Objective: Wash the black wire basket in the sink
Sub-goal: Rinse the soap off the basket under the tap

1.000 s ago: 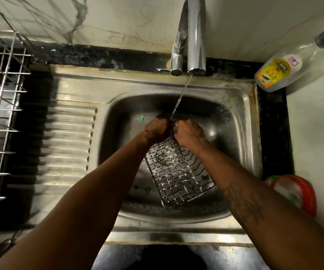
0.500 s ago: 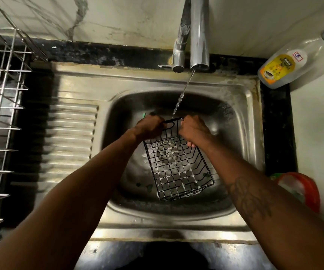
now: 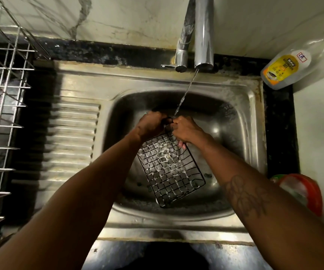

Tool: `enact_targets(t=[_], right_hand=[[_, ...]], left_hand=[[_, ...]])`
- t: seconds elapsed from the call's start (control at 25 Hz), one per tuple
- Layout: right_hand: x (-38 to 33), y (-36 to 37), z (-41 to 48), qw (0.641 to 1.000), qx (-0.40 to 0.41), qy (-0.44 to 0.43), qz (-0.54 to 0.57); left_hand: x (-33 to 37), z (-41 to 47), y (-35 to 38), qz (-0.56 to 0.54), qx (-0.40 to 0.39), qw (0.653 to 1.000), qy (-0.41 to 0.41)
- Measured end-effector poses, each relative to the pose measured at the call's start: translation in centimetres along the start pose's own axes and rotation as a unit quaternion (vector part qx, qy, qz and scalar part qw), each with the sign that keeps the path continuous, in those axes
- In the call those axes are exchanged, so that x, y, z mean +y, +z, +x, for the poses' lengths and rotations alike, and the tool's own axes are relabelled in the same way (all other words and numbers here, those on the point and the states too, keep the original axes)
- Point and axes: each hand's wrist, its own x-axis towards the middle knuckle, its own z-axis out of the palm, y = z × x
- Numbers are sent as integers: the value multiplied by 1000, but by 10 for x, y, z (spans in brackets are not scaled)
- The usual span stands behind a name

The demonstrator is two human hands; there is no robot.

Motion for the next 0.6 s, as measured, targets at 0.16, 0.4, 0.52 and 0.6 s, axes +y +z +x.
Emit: enact_targets(t=[0.16, 0.4, 0.52, 0.6], right_hand=[[10, 0, 2, 999, 24, 18, 24], [16, -3, -1, 998, 49, 40, -32], [12, -4, 1, 994, 58, 41, -81], [10, -6, 1, 991, 84, 64, -84]], left_hand=[[12, 0, -1, 1, 19, 1000, -12], [32, 7, -1, -8, 13, 999, -48], [25, 7, 0, -27, -11, 1000, 0], [22, 4, 4, -35, -32, 999, -2]])
